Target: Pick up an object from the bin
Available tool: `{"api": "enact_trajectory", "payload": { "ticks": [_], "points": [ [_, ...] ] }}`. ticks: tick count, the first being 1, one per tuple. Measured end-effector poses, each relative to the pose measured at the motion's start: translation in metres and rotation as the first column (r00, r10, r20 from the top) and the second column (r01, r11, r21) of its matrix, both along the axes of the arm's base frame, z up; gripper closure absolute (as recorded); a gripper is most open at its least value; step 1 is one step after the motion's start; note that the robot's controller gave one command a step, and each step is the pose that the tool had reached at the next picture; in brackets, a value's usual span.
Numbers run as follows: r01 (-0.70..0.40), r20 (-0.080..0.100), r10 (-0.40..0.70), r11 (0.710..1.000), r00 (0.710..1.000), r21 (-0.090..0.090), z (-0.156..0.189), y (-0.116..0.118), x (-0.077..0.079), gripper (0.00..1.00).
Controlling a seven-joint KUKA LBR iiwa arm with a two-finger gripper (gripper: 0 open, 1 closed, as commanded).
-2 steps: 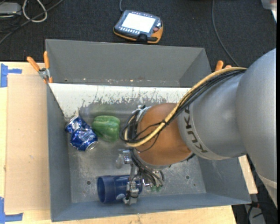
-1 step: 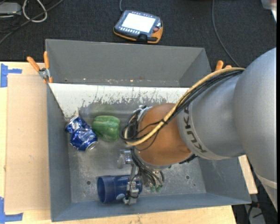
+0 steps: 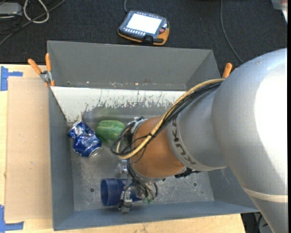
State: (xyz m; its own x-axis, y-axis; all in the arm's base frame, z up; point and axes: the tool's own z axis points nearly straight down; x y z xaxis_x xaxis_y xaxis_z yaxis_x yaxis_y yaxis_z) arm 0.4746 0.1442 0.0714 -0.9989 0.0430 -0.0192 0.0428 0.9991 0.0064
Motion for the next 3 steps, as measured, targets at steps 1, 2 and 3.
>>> {"api": "enact_trajectory", "payload": {
  "ticks": [1,2,3],
  "points": [
    [0.037,-0.014,-0.037,0.999,0.999,-0.002,-0.002,-0.001,0.002,1.00],
    [0.039,-0.014,-0.039,0.999,0.999,-0.002,-0.002,-0.001,0.002,1.00],
    [0.039,-0.027,-0.039,0.999,0.999,-0.006,0.023,-0.002,-0.002,1.00]
  ]
}}
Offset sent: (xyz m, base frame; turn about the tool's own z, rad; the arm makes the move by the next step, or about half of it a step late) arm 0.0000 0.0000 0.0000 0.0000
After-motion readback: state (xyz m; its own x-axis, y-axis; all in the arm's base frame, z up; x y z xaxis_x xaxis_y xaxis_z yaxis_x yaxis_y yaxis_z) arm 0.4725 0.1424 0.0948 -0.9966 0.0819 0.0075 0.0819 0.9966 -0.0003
